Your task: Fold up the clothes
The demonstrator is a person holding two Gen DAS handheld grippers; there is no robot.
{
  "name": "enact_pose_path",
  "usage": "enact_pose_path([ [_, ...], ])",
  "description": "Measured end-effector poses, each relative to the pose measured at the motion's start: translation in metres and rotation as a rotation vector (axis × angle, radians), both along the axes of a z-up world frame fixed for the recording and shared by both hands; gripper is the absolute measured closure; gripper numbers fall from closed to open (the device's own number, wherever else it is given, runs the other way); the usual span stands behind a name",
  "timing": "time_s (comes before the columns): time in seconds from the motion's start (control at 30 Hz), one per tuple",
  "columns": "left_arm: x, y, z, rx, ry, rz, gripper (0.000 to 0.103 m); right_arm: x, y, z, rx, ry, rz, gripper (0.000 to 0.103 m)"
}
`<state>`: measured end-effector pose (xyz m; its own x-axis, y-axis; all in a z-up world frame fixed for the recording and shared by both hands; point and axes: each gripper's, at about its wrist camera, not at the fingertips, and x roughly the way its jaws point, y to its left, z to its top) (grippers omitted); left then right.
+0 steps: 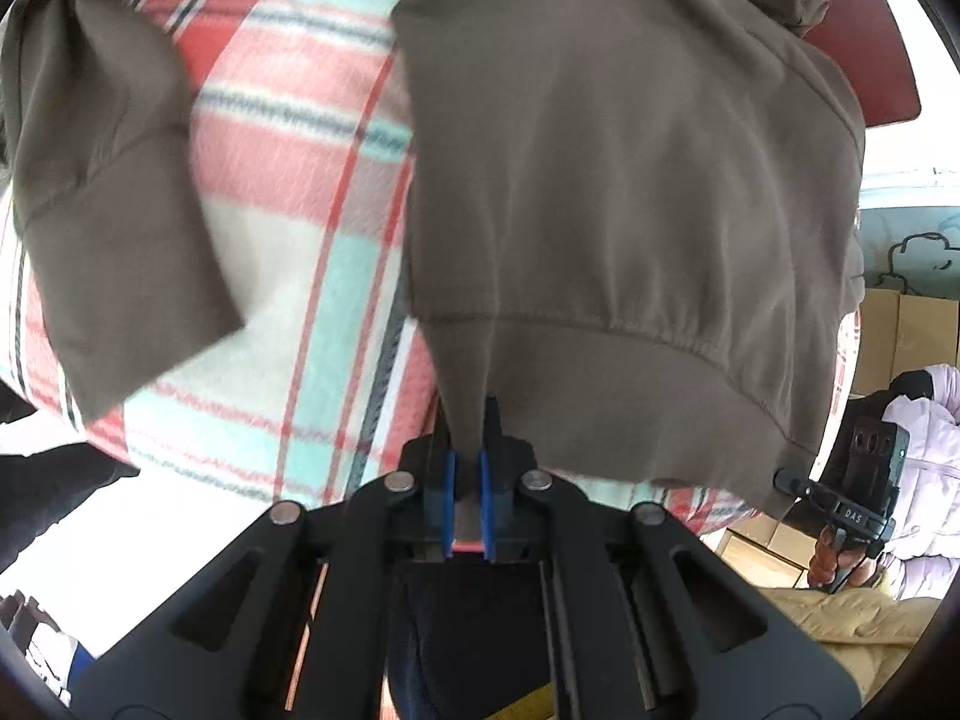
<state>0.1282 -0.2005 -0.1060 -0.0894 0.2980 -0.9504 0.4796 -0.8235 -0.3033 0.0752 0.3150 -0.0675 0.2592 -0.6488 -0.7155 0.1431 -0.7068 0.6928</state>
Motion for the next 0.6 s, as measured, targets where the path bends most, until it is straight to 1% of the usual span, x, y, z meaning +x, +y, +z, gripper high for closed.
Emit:
enact_pose_path([
  [0.03,0.001,0.000,-0.001,-0.012,-0.010,-0.003,0.095,0.000,0.000,-0.003,0.003,-0.004,0.000,0.095],
  [0.1,0.002,0.001,0.000,-0.033,-0.003,0.000,0.095,0.001,-0.012,-0.010,0.032,-0.019,-0.021,0.095],
  [0.17,0.000,0.009,0.006,-0.078,0.010,-0.028,0.095,-0.001,-0.015,-0.013,0.057,-0.011,-0.009,0.093],
  [0.2,-0.002,0.014,0.011,-0.106,0.016,-0.048,0.095,-0.003,-0.015,-0.011,0.056,-0.005,-0.001,0.090],
  [0.23,-0.003,0.017,0.017,-0.125,0.026,-0.061,0.095,-0.004,-0.016,-0.008,0.056,0.001,0.008,0.084],
  [0.27,-0.004,0.018,0.023,-0.136,0.040,-0.069,0.094,-0.005,-0.016,-0.006,0.055,0.007,0.016,0.071],
  [0.33,-0.006,0.018,0.040,-0.153,0.073,-0.071,0.094,-0.009,-0.009,0.004,0.053,0.024,0.012,0.060],
  [0.43,-0.012,0.014,0.070,-0.177,0.138,-0.077,0.094,-0.024,0.014,0.020,0.086,0.078,-0.033,0.057],
  [0.53,-0.030,0.008,0.102,-0.146,0.212,-0.120,0.094,-0.050,0.046,0.040,0.120,0.154,-0.161,0.057],
  [0.6,-0.050,0.024,0.113,-0.151,0.263,-0.178,0.094,-0.072,0.065,0.059,0.135,0.224,-0.253,0.056],
])
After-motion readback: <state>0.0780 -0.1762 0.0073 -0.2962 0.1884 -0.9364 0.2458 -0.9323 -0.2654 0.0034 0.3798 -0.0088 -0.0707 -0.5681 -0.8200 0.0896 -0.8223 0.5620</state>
